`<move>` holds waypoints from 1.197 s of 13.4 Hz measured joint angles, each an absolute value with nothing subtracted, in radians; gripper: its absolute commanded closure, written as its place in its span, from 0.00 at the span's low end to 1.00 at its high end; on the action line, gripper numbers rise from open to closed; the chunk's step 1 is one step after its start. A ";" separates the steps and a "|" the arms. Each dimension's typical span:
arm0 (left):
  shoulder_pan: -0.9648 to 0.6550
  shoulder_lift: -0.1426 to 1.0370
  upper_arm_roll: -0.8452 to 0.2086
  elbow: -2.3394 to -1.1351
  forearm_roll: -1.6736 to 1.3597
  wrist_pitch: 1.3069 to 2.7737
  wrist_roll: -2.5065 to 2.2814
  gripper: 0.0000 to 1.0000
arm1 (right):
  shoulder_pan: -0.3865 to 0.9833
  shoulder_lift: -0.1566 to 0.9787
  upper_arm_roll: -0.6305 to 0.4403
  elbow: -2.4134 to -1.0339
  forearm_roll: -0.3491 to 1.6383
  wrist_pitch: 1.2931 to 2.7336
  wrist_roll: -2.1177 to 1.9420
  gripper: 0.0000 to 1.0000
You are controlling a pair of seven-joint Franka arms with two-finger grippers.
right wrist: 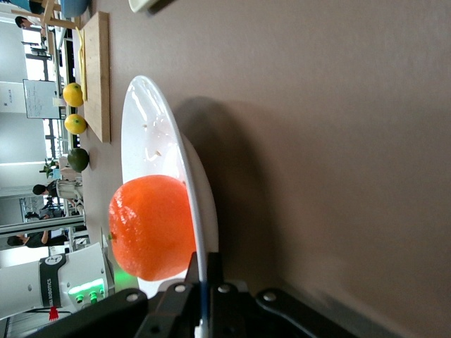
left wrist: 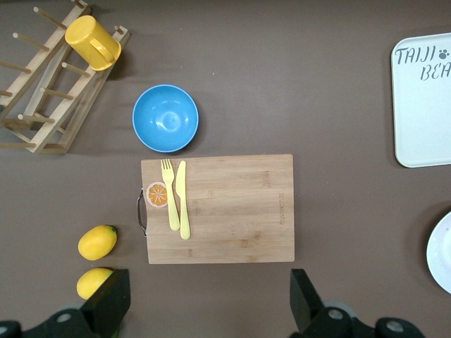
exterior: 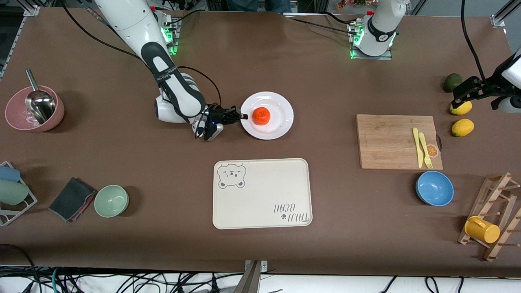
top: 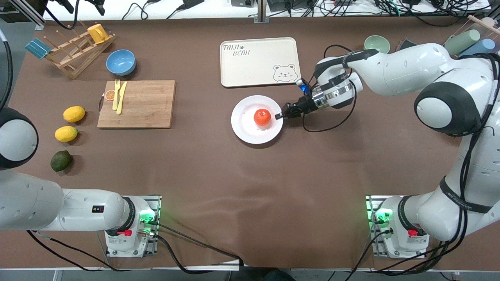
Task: Place orange and plate with both arms
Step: 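Grip the plate rim with the right gripper and slide it onto the tray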
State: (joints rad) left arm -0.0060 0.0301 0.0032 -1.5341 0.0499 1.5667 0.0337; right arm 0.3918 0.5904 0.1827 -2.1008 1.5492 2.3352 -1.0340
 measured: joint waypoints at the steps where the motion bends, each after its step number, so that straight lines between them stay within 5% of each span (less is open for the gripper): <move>1: -0.006 0.030 0.003 -1.534 0.050 1.567 0.034 0.00 | 0.391 0.583 0.176 -2.089 1.528 2.338 -1.017 1.00; 8: -0.006 0.036 0.003 -1.534 0.048 1.569 0.034 0.00 | 0.370 0.610 0.150 -1.788 1.233 2.343 -0.573 1.00; 16: -0.006 0.050 0.003 -1.535 0.047 1.591 0.035 0.00 | 0.323 0.977 0.147 -1.333 1.229 2.364 -0.490 1.00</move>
State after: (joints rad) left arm -0.0065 0.0497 0.0026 -1.5348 0.0471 1.5907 0.0346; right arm 0.3225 0.9772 0.1473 -1.3332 1.2292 2.3643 -0.4905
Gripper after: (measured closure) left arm 0.000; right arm 0.960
